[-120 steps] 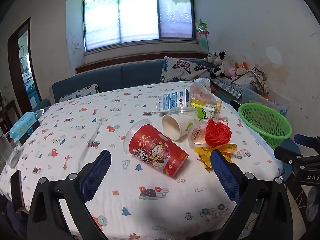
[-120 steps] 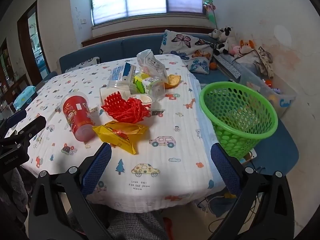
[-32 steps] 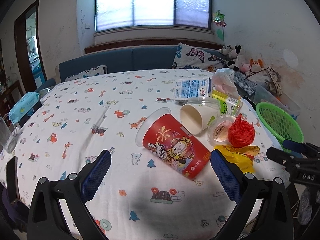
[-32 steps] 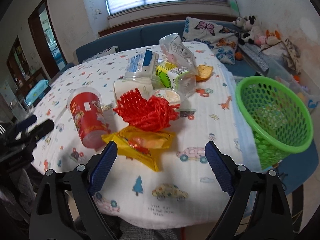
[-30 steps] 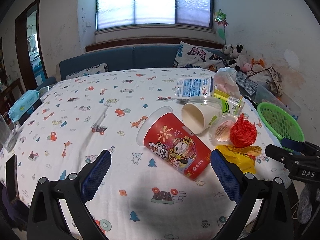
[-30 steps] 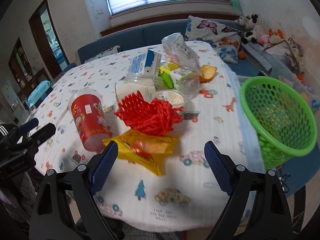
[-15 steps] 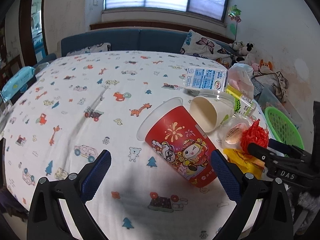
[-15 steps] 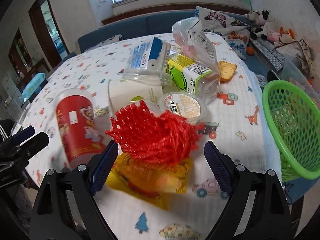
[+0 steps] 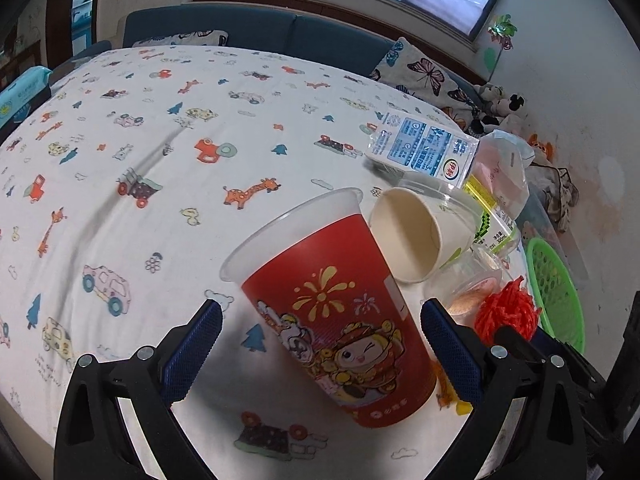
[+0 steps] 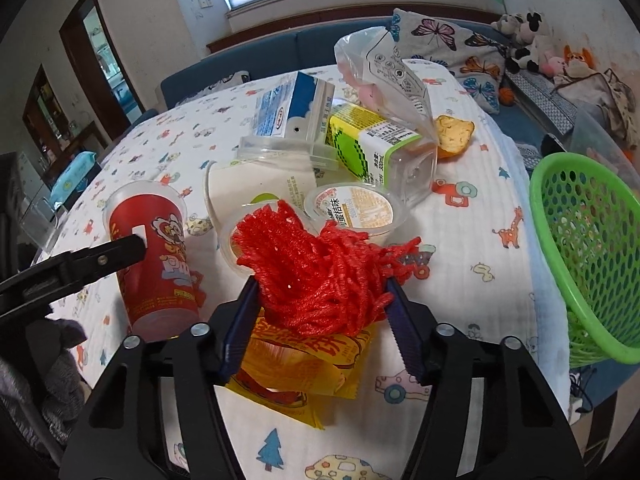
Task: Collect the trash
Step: 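Grasp the red mesh net with the right tool while the left tool grasps the red cup, then carry the red mesh net over the green basket and open the right tool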
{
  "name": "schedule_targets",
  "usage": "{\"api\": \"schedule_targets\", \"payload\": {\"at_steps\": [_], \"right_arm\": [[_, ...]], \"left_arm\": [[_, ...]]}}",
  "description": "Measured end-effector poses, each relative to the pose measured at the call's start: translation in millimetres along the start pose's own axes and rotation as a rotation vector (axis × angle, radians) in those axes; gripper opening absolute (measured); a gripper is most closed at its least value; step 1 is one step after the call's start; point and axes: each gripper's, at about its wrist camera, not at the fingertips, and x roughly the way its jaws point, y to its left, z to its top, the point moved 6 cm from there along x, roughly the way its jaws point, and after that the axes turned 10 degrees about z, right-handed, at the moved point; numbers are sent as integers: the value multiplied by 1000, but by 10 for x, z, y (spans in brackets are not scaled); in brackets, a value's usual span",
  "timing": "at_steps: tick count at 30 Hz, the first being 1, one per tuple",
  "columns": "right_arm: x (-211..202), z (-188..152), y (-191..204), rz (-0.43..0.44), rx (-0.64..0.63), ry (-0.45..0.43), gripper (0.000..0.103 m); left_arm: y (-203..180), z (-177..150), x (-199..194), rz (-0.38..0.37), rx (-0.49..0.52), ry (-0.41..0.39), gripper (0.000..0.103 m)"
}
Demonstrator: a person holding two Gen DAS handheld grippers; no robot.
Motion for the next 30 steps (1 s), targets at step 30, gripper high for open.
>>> {"api": "schedule_targets", "payload": {"at_steps": [30], "right_arm": [[-742,143,-317,-17,63,-158,51]], "left_arm": [[-81,91,-407,-98,45,-60,71]]}}
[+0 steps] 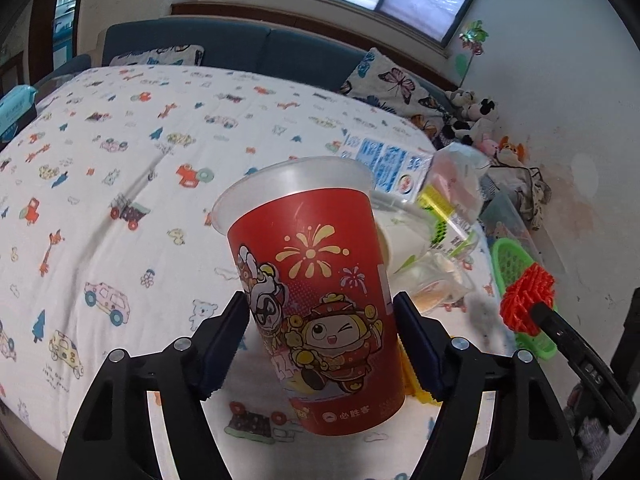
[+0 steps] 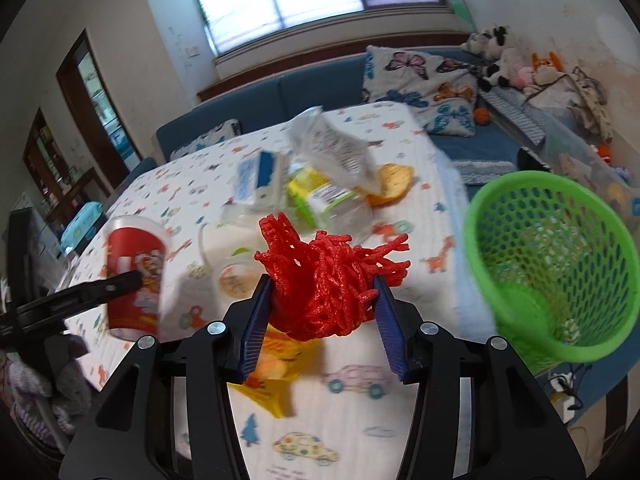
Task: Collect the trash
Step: 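Carry the red mesh net over the green basket and open the right tool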
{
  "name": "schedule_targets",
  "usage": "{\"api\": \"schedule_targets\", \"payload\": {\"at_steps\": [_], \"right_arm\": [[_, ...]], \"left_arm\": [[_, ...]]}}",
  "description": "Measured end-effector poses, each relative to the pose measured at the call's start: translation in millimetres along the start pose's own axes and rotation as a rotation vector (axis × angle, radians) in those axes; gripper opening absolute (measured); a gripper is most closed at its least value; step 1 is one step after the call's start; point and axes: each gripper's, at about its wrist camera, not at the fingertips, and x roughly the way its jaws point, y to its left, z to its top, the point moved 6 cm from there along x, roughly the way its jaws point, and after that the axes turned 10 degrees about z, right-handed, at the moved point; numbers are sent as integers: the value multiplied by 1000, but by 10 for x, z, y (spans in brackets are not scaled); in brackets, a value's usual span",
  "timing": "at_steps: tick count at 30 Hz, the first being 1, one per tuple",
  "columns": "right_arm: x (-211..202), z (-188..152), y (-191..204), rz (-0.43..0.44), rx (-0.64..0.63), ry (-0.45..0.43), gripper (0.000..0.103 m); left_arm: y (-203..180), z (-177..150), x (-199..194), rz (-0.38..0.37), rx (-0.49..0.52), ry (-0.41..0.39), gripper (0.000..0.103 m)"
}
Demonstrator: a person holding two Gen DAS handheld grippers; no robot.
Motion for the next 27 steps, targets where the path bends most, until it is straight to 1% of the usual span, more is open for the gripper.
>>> {"api": "schedule_targets", "payload": {"at_steps": [5,7,11,12,16,18,22,27], "right_arm": [[-139,95,-402,-74,53,-31,51],[-206,132,-615,-120,75,-44,51],[-312,142,-1081,-207,129,-47,51],[-329,136,-1161,-220,141,-48,51],[-381,55,-1559,-282,187,-32,53],[-382,15,-1721,-295,206,-23,55],[-403,-81,-1997,-295,266,-20,64],[-476,-160,-2153,-295,298,-20,71]], "left_arm": [[-237,116,-134,-47,52,-31,71],[-389,166,-169,-71,78,-38,71],[-737,273,-191,-129,144,-44,71],[-856,307,-190,-151,165,-44,71],[-1236,402,-160,-199,231,-51,71],[-1463,427,-131,-225,273,-53,71],[-1927,410,-43,-277,340,-24,71],[-2490,325,143,-297,433,12,71]]}}
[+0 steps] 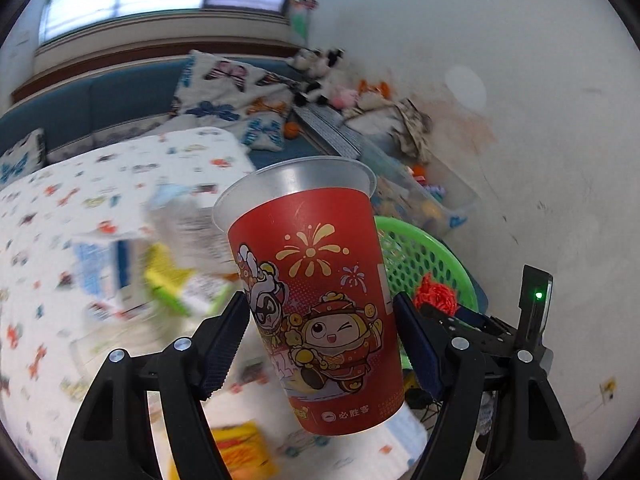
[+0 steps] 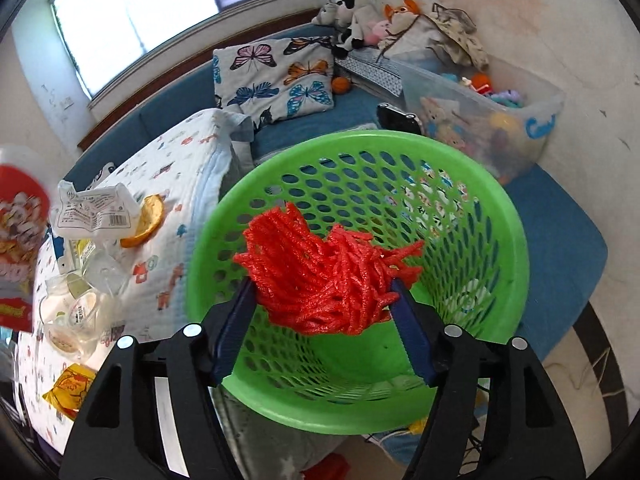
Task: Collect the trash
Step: 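Carry the red mesh net over the green basket and open the right tool, then lower the red cup into the green basket and open the left tool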
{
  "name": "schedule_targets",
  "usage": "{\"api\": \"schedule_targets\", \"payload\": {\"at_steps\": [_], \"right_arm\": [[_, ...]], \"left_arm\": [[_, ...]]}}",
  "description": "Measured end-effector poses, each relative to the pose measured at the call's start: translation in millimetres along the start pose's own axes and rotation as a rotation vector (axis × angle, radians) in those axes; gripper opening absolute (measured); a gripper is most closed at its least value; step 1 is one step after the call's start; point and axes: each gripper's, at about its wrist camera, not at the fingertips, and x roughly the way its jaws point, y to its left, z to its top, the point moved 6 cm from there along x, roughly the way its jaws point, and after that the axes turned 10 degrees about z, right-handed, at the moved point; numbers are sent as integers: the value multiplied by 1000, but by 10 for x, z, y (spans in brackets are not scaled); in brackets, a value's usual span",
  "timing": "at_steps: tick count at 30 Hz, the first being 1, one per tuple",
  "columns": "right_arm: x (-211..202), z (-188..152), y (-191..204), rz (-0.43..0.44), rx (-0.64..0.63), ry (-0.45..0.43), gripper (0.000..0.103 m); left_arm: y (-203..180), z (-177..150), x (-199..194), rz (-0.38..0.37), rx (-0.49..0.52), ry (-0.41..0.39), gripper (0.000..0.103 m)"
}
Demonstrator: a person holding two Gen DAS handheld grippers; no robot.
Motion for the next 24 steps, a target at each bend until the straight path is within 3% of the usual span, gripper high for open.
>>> {"api": "schedule_targets", "payload": {"at_steps": [10,24], "right_arm": [[-99,-12,-167,15,5,-5,84],[-440,-139,-319,-14,11,-45,84]], "left_arm": [[-517,133,458,-34,75,60,71],[-1023,61,1030,-50,171,150,71]]}}
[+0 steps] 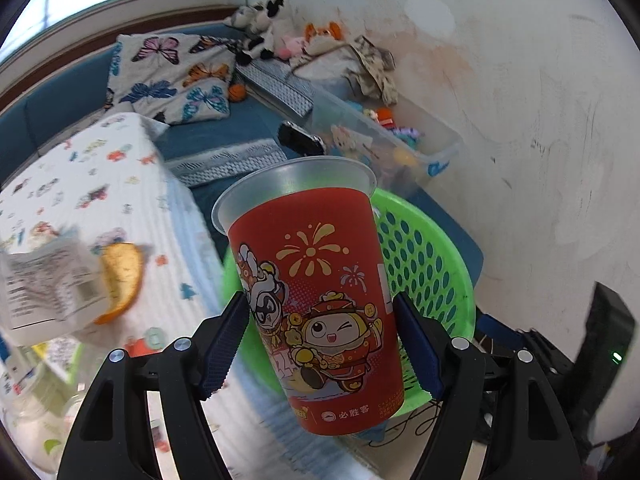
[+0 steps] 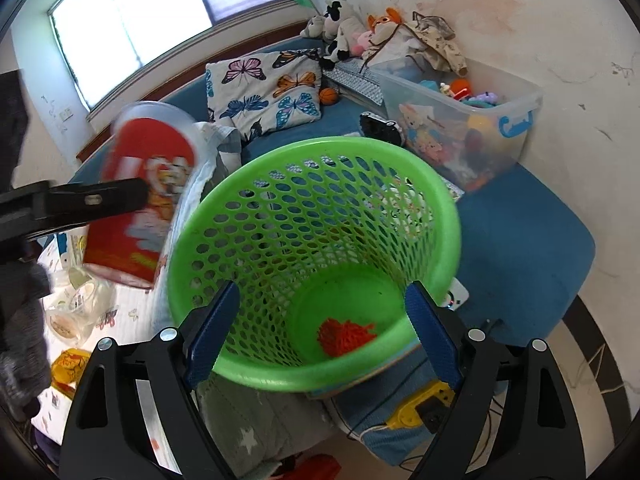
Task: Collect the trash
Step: 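Lower the red cup into the green basket and open the left tool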
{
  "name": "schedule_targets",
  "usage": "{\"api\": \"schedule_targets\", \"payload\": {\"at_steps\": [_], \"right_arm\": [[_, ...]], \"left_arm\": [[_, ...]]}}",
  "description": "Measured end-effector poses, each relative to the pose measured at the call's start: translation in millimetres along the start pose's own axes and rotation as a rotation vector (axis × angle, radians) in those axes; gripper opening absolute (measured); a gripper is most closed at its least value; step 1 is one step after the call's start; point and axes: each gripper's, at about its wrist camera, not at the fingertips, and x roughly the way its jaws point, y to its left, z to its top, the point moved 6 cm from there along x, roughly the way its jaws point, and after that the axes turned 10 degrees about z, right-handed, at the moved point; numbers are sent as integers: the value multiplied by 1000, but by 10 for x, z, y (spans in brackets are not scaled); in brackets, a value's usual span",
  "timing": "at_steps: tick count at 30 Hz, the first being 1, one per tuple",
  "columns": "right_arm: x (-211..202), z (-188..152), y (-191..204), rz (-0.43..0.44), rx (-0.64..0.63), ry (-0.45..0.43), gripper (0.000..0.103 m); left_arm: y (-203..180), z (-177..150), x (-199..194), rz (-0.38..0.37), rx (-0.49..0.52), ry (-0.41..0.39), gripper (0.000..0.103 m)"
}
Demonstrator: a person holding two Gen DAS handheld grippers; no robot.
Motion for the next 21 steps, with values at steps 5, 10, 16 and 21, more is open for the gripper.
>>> {"api": "schedule_targets", "payload": {"at_steps": [5,10,16,21], "right_arm": [[-92,-77,-64,-10,19,-8,84],[-147,-121,-112,-10,41,-17,84],[-202,-166,-120,-5,53,-23,84],[-290,-167,-43,4,42,-37,84]], "left_arm": [[-180,33,247,-19,12,45,71],[-386,34,350,-100,19,69,77],[-453,-23,386,-111,38,68,80],[-276,-66,144,-98,16,34,80]]}}
